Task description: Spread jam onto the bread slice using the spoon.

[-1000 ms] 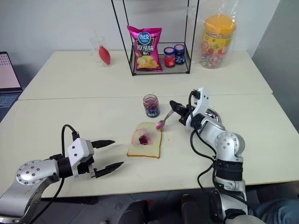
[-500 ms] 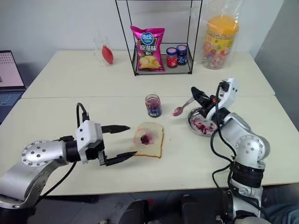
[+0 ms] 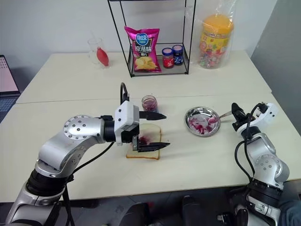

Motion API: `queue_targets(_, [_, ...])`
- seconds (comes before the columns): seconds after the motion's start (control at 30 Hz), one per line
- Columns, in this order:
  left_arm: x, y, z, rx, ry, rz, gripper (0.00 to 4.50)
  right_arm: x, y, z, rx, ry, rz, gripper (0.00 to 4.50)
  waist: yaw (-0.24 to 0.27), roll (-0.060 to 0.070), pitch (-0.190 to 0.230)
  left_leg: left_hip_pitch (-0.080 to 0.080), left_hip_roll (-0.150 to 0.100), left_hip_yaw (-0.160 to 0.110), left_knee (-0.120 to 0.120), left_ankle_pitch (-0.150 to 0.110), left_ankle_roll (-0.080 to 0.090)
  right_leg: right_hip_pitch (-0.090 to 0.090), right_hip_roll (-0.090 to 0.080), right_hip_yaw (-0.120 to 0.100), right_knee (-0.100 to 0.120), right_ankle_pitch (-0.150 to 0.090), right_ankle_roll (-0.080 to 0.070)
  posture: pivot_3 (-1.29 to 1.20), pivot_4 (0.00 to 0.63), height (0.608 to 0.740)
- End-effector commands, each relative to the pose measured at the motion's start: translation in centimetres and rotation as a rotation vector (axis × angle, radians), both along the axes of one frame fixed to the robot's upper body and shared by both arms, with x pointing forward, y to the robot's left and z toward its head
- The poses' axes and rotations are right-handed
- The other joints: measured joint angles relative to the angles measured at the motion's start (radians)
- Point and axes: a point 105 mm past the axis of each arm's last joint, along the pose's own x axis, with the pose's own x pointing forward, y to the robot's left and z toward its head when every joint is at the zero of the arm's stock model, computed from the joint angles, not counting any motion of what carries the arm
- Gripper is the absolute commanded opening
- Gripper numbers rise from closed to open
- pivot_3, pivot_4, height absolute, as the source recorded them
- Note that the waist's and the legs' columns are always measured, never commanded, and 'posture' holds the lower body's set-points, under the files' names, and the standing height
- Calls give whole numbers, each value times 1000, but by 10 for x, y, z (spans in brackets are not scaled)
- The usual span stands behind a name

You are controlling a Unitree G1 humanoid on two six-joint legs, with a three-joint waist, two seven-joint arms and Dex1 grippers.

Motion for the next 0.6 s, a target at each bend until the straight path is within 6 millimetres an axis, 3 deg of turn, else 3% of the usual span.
queue_targets(0.03, [-4,-6,1,13,-52,-38,4500,4,3,10,26,-40,28,6,0,0,0,0,0,0,0,0,0,0,0,0,0,0,0,0,150,740])
queue_targets(0.3, [-1,-3,-6,8,-35,-13,4500,16,0,-5,8,27,21,6,1,0,0,0,0,0,0,0,0,0,0,0,0,0,0,0,150,740])
queue_targets(0.6, [-1,-2,-6,-16,-29,7,4500,15,-1,-8,-39,36,30,2018,1,0,0,0,0,0,0,0,0,0,0,0,0,0,0,0,150,740])
